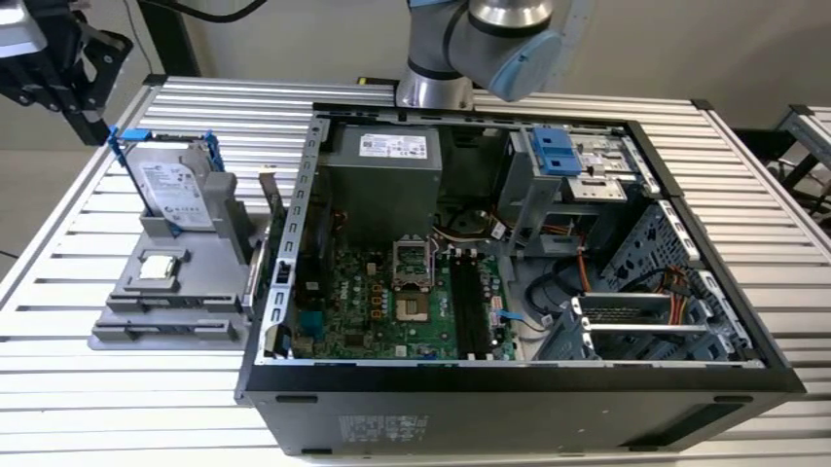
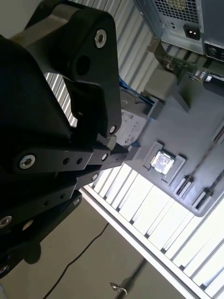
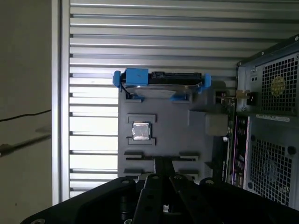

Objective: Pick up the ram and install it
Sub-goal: 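Reach for the ram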

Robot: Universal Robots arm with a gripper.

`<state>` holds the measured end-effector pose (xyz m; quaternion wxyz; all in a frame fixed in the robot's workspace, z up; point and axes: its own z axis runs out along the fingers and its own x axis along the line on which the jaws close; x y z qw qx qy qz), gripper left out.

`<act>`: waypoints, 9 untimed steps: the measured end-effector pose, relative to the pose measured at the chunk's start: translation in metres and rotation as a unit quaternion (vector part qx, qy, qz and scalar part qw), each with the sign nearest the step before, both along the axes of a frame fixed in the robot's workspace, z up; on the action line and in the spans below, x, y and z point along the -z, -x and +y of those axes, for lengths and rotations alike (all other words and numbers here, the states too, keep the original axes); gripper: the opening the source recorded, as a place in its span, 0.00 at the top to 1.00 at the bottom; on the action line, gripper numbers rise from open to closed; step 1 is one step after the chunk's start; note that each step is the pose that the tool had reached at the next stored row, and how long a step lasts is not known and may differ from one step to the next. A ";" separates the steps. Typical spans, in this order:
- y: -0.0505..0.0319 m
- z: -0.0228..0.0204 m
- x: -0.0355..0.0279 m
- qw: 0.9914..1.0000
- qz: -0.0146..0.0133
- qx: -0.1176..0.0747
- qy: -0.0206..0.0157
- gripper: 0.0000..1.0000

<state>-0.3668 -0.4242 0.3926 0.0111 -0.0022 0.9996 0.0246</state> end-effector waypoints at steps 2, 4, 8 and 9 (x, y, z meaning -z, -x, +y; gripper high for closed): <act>-0.0005 -0.0043 0.0000 1.000 0.000 0.000 0.000 1.00; -0.0008 -0.0086 0.0001 1.000 0.000 0.000 0.000 1.00; -0.0012 -0.0179 0.0000 1.000 0.000 0.000 0.000 1.00; -0.0013 -0.0202 0.0001 1.000 0.000 0.000 0.000 1.00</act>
